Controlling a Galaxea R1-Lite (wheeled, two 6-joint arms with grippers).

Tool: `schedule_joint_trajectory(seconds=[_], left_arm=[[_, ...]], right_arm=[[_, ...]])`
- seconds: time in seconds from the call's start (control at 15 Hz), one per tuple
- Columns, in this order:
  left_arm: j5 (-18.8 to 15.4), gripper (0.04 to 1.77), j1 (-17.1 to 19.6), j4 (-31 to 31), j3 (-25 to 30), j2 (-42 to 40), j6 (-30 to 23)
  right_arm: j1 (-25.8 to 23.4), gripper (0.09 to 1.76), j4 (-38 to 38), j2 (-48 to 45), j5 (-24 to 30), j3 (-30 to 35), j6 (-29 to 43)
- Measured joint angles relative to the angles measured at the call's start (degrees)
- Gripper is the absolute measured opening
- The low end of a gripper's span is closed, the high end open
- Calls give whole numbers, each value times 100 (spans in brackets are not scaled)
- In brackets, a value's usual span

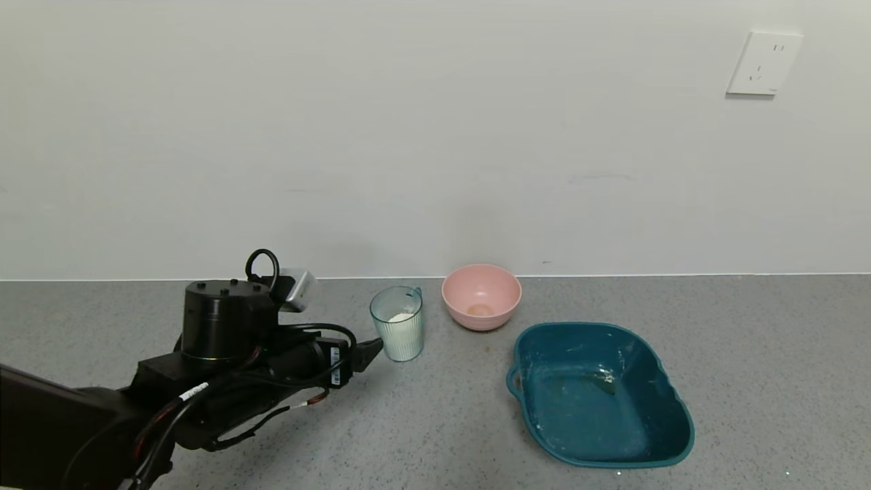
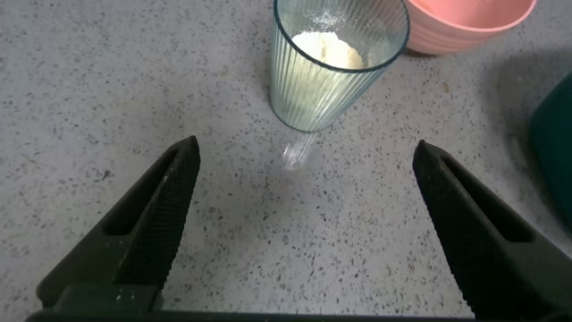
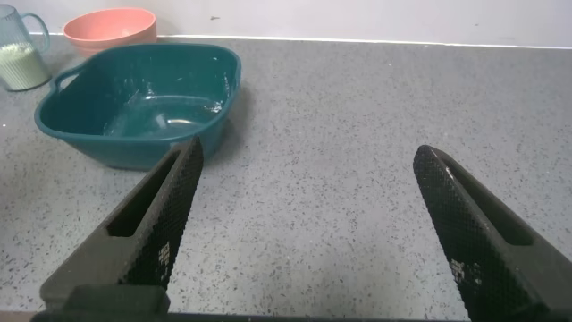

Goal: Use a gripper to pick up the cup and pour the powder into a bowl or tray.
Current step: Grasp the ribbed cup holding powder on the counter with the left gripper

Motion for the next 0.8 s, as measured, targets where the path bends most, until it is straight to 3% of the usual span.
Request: schedule_joint_trajectory(seconds=[0.4,0.8], left_arm=[[400,172,-393,-907,-79,937,0],[725,172,-485,-1176,-912,1853,69]], right_arm=[[0,171,0,0,0,0,0],[0,171,0,0,0,0,-2]])
